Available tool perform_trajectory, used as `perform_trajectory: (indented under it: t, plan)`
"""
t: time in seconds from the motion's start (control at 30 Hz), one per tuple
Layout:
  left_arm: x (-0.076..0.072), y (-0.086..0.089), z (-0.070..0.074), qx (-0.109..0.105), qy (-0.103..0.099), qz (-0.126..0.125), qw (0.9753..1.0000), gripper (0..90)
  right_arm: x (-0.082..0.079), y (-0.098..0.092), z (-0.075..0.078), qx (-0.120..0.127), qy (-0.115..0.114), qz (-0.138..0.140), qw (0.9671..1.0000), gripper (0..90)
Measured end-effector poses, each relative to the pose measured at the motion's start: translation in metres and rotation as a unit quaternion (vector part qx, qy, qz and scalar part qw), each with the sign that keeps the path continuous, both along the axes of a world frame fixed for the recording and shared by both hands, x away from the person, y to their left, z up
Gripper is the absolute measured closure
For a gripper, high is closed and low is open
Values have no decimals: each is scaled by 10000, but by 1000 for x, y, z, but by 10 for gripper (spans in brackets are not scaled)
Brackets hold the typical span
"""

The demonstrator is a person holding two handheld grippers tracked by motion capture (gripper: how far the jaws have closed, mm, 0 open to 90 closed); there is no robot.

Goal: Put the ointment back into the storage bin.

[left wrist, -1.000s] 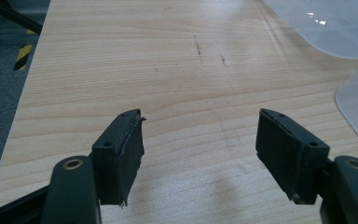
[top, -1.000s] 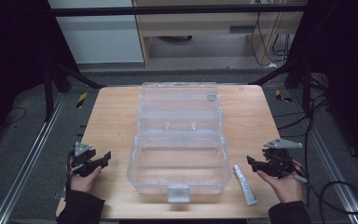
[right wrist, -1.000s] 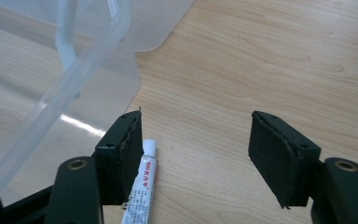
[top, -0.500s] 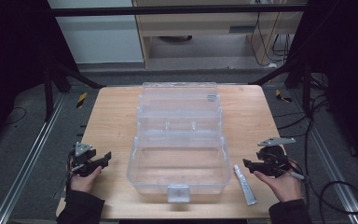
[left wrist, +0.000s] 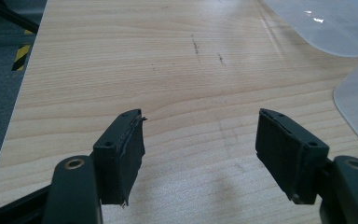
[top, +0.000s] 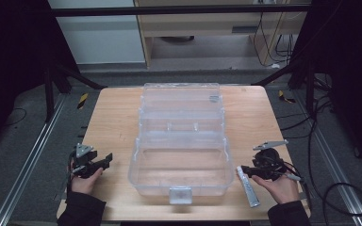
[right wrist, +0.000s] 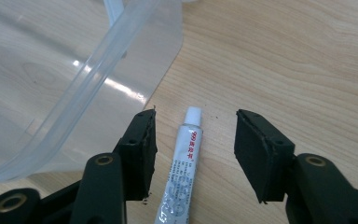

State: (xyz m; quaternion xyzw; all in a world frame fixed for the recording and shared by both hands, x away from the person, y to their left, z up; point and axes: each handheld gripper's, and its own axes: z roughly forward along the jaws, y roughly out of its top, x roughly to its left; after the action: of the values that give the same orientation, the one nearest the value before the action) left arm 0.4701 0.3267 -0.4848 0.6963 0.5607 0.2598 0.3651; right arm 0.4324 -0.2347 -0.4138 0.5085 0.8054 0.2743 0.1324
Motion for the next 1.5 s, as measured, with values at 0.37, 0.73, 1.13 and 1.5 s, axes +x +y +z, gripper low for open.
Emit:
perform_trajectory:
  t: [0.37,0.73,1.13,1.5]
  plan:
    - [0,-2,0,91,1,-28,10000,319,4,9,-8,-131,374,81,9992,519]
    - [0,-2,0,87,9,-38,10000,319,9,16,-18,-386,931,138,9948,558]
    - [0,-1,0,85,15,-46,10000,319,11,20,-28,-606,1199,179,9908,588]
    - [0,-1,0,86,19,-53,9999,319,14,23,-35,-730,1349,152,9881,594]
